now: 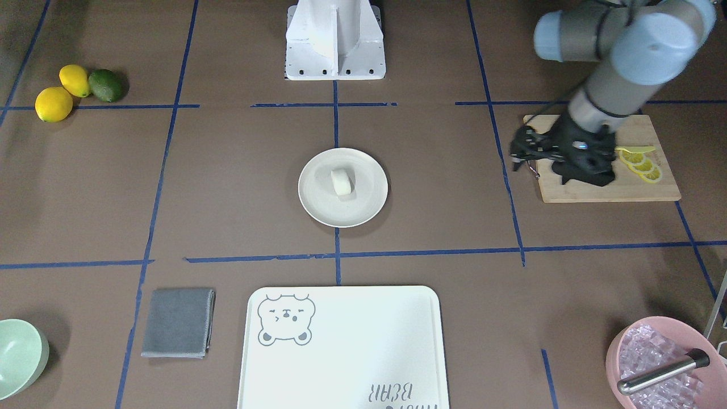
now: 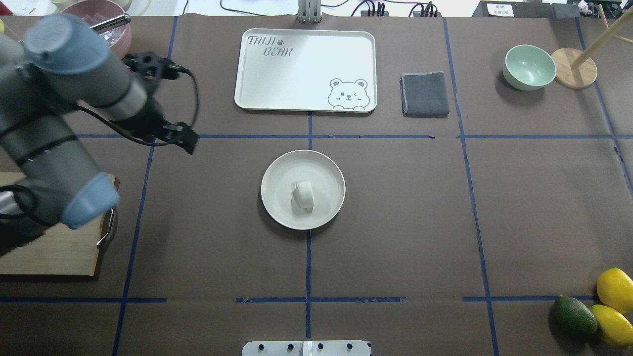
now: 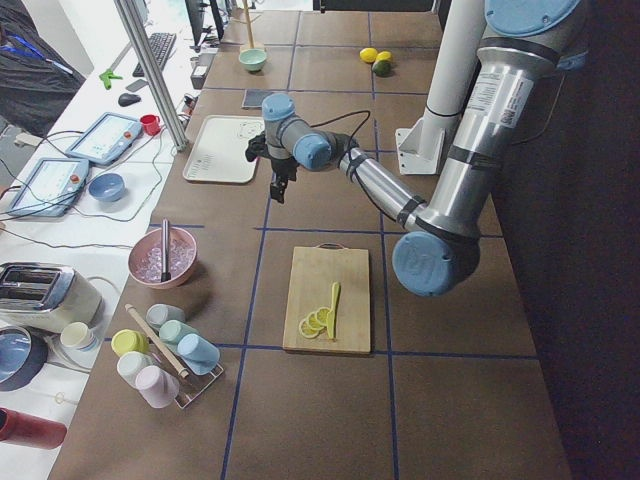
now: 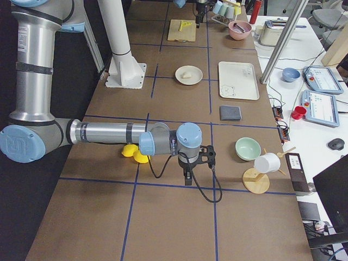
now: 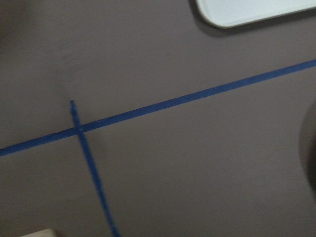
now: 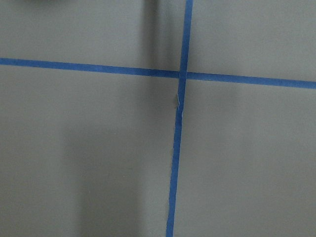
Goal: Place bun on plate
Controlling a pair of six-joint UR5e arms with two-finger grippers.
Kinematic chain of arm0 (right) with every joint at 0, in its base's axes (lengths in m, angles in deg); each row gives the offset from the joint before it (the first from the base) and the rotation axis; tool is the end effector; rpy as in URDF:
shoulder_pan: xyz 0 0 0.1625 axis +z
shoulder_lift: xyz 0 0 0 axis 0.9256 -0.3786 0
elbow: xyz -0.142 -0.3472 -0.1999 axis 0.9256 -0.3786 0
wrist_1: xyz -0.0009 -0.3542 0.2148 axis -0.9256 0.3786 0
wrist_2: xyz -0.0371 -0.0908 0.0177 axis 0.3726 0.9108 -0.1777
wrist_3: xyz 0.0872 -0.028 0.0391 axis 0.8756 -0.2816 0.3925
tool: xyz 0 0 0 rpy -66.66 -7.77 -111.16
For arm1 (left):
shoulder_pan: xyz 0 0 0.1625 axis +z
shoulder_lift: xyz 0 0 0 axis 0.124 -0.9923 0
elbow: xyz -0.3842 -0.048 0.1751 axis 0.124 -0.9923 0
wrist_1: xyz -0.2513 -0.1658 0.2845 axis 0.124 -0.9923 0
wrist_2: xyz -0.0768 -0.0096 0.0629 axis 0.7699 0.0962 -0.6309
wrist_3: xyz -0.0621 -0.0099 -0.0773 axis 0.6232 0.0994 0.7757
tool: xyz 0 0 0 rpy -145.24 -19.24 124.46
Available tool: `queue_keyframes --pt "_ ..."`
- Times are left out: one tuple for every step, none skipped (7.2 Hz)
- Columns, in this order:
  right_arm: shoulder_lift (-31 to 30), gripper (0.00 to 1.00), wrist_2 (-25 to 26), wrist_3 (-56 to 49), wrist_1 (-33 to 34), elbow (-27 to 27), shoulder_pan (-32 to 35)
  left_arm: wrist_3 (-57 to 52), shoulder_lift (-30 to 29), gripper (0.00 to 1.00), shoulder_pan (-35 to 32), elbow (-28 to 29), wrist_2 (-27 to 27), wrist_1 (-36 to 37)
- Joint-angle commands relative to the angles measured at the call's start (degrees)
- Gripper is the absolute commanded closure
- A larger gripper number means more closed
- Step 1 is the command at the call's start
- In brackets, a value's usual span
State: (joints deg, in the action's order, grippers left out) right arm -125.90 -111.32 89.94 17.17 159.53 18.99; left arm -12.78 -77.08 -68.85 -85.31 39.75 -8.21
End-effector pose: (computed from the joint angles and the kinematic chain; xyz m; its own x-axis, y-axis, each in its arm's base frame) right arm 0.0380 -0.4437 0.6401 0.7056 -0.0710 0.7051 0.0241 0.9968 0.0762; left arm 0.1990 -0.5205 0.4078 0.6514 0.3389 -0.6789 -0.1987 0.9397 0.2785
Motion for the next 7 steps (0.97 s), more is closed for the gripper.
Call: queue_keyframes --pt "0.02 0.00 0.00 -0.18 0.08 -0.10 0.00 -16.10 10.69 0.00 -14.77 -0.01 2.86 0.37" --pt "0.02 0.00 0.00 -0.35 0.00 -0.10 0.00 -17.80 14.80 0.00 -19.97 0.34 6.70 0.12" --pt "0.02 0.00 0.00 -0.35 -0.01 -0.01 0.00 -18.60 17.80 0.00 -22.54 0.69 6.82 -0.06" --pt "0.02 0.00 0.00 -0.44 -0.01 -0.01 0.00 -18.69 19.75 0.00 -23.18 1.04 6.57 -0.14" --pt "-0.06 0.00 0.00 -0.53 -0.01 0.07 0.00 -18.35 21.51 0.00 -23.18 3.13 6.21 -0.41" --pt "-0.06 0.00 0.00 -0.44 -0.01 0.07 0.00 -17.82 20.48 0.00 -23.18 5.85 6.47 -0.32" --pt "0.02 0.00 0.00 -0.61 -0.01 0.07 0.00 -17.90 20.99 0.00 -23.18 5.36 5.78 -0.23"
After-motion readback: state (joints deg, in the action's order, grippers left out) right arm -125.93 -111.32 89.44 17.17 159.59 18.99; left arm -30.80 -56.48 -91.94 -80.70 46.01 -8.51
